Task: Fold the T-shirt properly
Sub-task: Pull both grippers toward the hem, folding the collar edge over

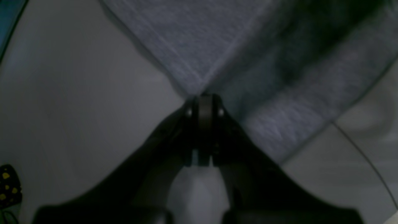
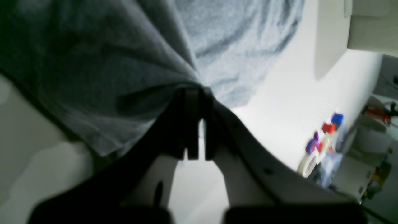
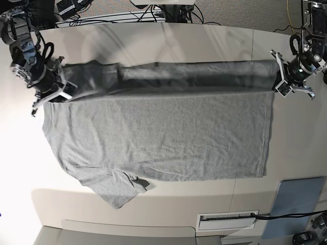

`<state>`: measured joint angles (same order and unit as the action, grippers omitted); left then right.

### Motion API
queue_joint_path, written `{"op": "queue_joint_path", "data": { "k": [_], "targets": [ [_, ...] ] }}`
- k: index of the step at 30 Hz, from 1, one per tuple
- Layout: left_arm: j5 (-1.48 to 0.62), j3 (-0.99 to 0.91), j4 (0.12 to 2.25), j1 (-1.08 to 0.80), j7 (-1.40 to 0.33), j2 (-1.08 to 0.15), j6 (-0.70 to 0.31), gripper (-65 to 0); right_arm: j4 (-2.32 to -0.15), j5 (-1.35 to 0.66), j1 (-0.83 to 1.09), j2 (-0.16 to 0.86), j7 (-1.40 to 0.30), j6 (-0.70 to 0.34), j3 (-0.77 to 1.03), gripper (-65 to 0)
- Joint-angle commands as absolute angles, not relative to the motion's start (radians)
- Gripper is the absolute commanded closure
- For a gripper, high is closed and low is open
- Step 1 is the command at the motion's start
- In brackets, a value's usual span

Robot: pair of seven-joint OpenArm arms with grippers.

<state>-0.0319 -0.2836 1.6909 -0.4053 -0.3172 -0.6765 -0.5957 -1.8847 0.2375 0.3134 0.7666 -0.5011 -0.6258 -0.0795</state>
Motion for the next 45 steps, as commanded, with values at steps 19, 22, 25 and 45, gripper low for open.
{"op": "queue_joint_path", "data": {
  "k": [19, 22, 25, 45],
  "targets": [
    [-0.083, -0.297, 1.699, -0.365, -0.321, -0.698, -0.603, 0.0, -1.876, 0.307, 0.161, 0.789, -0.558, -0.548, -0.210, 0.0],
    [-0.083, -0.297, 1.699, -0.365, -0.319, -0.698, -0.603, 0.0, -1.876, 0.303, 0.161, 0.789, -0.561, -0.548, -0.210, 0.0],
    [-0.083, -0.297, 1.699, -0.355, -0.314, -0.699, -0.601, 0.0, -1.876, 0.303, 0.161, 0.789, -0.573, -0.548, -0.210, 0.0],
    [-0.084, -0.297, 1.699, -0.313, -0.315, -0.702, -0.600, 0.0, -1.876, 0.285, 0.161, 0.789, -0.597, -0.548, -0.210, 0.0]
  ]
}}
